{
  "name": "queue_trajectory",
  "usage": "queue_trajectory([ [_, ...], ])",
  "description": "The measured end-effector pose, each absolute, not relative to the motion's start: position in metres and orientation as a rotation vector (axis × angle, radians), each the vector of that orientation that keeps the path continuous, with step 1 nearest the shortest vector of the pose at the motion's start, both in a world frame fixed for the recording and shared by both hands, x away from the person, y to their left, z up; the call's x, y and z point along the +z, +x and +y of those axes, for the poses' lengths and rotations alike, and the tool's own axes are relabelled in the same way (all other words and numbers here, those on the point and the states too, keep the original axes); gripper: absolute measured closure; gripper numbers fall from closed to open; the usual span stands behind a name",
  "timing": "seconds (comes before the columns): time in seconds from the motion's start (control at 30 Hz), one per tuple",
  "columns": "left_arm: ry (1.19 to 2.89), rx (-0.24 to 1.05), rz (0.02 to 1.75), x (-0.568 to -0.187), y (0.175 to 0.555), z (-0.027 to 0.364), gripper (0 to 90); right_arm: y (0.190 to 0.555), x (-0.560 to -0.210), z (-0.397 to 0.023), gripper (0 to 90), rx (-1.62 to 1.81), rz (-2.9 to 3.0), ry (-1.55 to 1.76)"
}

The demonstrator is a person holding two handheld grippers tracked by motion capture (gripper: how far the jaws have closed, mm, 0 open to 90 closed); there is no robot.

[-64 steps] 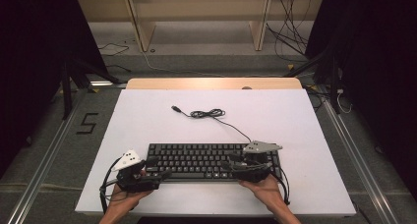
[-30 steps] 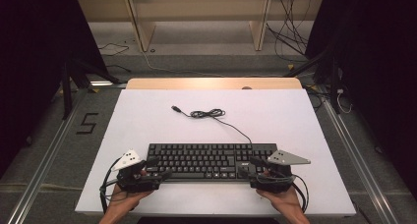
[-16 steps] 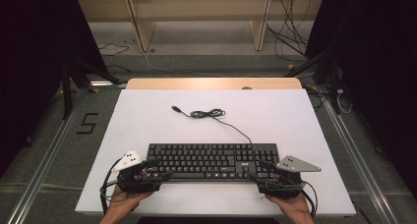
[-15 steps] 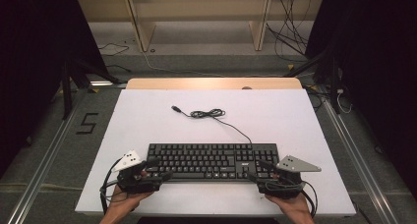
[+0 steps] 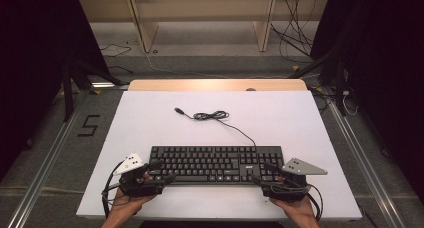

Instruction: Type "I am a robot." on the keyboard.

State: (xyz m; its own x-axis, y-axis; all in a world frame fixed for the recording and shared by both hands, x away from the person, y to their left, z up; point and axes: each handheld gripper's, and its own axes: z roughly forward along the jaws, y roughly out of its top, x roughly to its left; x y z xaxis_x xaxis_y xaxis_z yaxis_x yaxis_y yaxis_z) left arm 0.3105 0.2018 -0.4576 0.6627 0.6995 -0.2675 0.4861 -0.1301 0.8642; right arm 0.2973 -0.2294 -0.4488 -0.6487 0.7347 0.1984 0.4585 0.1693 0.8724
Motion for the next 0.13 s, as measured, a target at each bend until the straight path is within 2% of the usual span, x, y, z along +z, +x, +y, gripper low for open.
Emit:
queue_trajectory([
  [0.13, 1.78, 0.243, 0.953, -0.4576, 0.3108, 0.2023, 24.2, 0.2975, -0.4489, -0.2291, 33.7, 1.471, 2.18, 1.151],
])
